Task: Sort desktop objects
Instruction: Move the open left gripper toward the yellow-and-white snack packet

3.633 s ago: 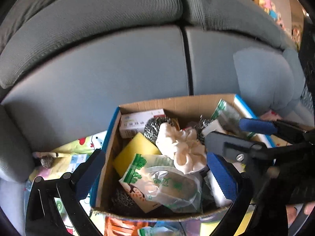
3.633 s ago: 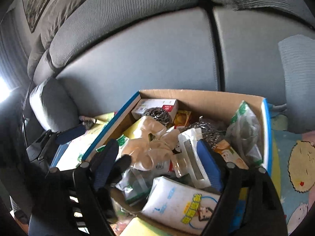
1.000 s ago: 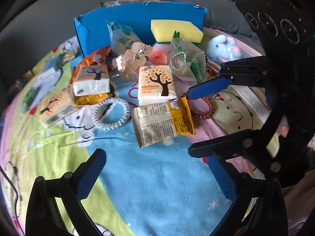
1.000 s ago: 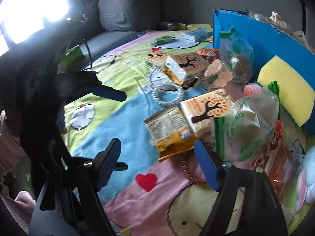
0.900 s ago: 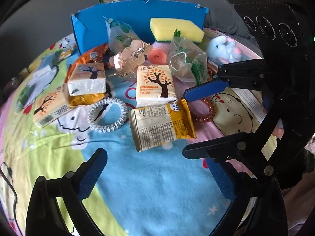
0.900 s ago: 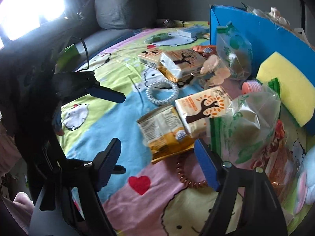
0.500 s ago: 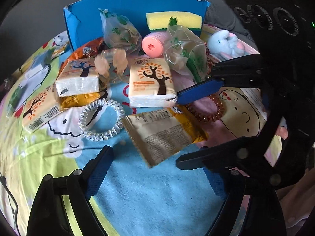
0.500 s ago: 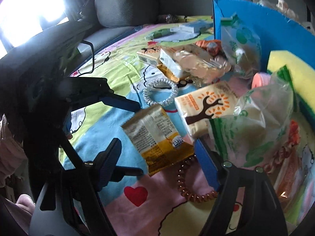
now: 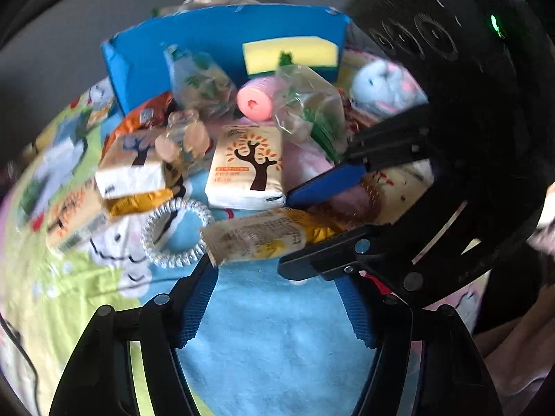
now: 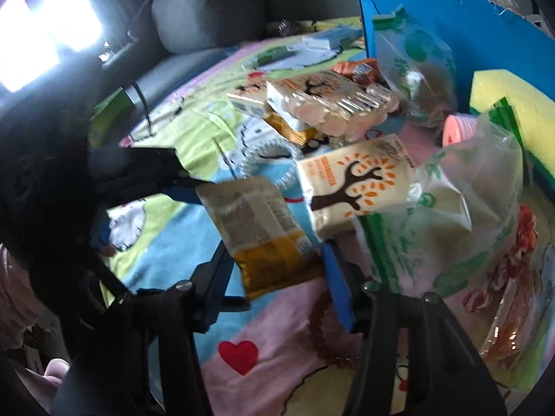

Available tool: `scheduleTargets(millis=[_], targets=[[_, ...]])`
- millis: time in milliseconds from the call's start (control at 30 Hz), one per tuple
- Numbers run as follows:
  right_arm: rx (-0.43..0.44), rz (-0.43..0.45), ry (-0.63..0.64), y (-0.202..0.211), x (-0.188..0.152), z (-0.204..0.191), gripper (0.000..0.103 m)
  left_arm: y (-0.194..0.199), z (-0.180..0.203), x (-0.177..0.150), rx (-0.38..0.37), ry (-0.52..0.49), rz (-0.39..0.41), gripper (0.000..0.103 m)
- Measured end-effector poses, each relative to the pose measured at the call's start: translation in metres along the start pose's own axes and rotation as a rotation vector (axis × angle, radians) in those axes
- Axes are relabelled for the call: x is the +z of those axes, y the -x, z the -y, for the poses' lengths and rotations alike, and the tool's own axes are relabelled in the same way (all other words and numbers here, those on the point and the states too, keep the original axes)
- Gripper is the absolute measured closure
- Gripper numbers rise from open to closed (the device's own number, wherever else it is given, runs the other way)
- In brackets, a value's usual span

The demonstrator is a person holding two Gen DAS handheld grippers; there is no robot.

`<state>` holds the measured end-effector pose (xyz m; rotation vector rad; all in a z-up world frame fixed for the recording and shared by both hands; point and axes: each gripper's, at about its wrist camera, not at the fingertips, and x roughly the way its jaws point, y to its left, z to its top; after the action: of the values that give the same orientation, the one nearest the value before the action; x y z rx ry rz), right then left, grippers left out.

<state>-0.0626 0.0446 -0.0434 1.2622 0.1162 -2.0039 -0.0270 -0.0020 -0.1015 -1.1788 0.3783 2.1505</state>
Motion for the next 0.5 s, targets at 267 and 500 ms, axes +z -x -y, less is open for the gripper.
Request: scheduleTargets(millis=[267,500], targets=[[-0.003,-0.007,0.034,0.008,0.003,-0.001,0.051,0.006,-0.003,0.000,0.072,-0.052,0.013,0.024],[0.009,-0.009,0.036,0.010,0.011,-0.002,0.052,0.013,-0.009,0.001,0.085,-0.106,0.045,0.020]])
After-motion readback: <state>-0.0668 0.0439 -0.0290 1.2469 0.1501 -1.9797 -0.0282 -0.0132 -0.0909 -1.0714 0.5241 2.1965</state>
